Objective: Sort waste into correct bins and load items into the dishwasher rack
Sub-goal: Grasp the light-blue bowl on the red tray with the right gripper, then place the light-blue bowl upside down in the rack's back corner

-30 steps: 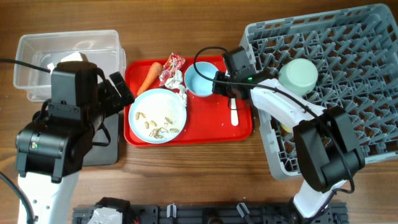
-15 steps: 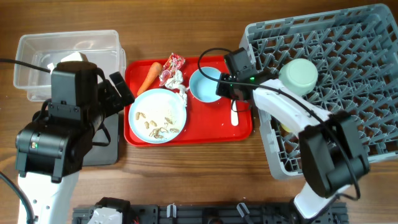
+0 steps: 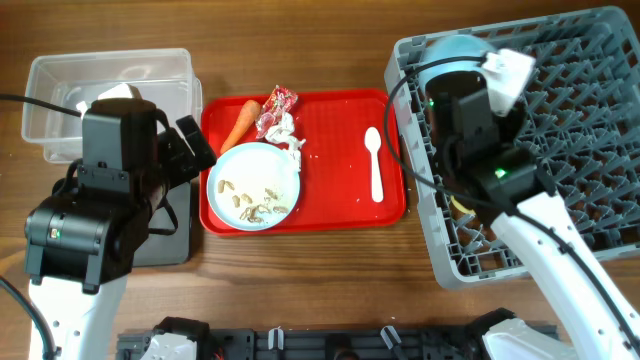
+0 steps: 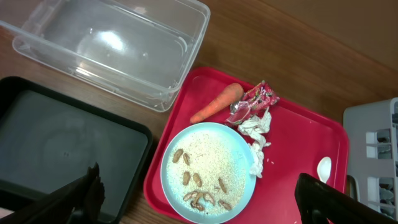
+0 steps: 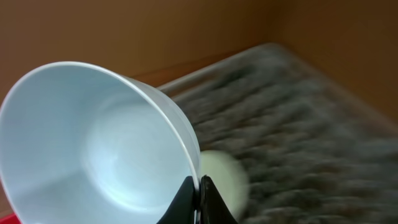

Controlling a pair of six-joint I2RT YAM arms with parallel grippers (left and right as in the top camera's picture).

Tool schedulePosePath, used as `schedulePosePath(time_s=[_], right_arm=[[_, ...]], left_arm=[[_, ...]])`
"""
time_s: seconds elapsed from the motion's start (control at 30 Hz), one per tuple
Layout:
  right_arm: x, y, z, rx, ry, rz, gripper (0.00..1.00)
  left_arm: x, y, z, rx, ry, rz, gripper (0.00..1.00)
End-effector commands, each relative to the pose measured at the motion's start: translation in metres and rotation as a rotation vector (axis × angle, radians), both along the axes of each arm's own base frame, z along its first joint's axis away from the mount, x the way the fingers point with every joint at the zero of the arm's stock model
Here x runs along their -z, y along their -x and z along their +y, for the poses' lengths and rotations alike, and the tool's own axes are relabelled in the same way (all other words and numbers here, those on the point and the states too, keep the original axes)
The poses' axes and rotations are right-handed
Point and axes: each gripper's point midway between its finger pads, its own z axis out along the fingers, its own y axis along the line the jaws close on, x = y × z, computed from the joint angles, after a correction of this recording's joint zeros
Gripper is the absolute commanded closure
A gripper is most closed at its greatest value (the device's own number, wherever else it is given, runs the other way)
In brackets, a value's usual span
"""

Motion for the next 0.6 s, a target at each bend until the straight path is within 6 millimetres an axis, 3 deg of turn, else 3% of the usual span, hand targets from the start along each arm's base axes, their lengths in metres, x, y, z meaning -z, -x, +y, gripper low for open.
schedulePosePath(time_s=[0.0, 0.13, 0.3, 0.57], right_arm=[[-0.027, 0.025, -0.064, 0.327, 0.359, 0.032, 0.96], [-0.032, 0.033, -0.1, 0.532, 0.528, 0.095, 0.96], [-0.004, 0.012, -0.134, 0.591, 0.629, 0.308, 0.96], [0.035, -0.001, -0.186, 0.671, 0.694, 0.54, 0.96]], left_arm=[[-0.003, -0.002, 0.004, -0.022, -0.005, -0.01, 0.0], [-0.003, -0.002, 0.004, -0.023, -0.004, -0.01, 0.0], [-0.003, -0.002, 0.004, -0.022, -0.005, -0.01, 0.0], [-0.003, -0.002, 0.004, -0.022, -0.005, -0.01, 0.0]])
